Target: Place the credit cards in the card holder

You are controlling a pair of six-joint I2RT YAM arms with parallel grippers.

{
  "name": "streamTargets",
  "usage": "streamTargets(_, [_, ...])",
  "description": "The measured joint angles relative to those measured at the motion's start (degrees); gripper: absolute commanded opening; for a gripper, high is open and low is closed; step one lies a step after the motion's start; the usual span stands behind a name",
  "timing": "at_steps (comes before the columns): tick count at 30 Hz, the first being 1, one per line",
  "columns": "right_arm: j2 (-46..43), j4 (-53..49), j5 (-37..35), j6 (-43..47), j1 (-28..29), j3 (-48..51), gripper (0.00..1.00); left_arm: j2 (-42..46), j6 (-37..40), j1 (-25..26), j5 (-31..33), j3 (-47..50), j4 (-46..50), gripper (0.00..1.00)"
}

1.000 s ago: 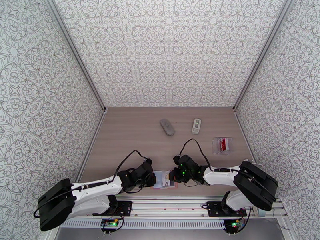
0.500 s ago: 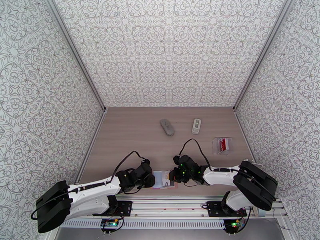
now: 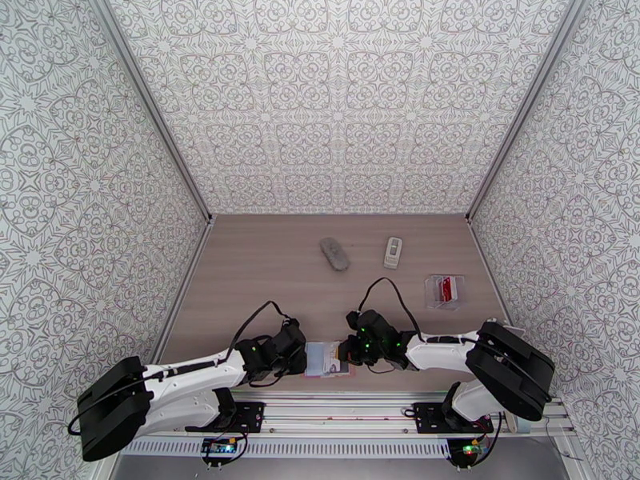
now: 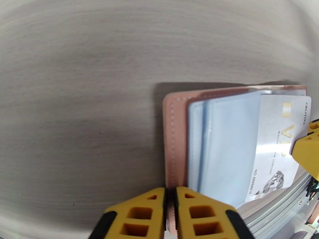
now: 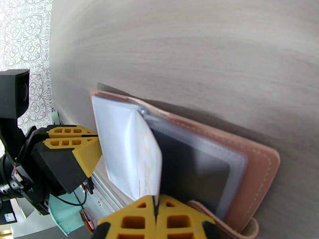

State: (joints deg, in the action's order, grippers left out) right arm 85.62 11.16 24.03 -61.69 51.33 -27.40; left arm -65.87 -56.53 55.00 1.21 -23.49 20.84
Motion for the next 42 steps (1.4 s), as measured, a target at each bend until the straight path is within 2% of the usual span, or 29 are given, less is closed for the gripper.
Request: streamTargets(42, [1.9, 4.2, 1.7, -3.0, 0.0, 0.7, 0.00, -0.5, 0.0, 0.0, 0.0, -0.2, 0.1, 0.14])
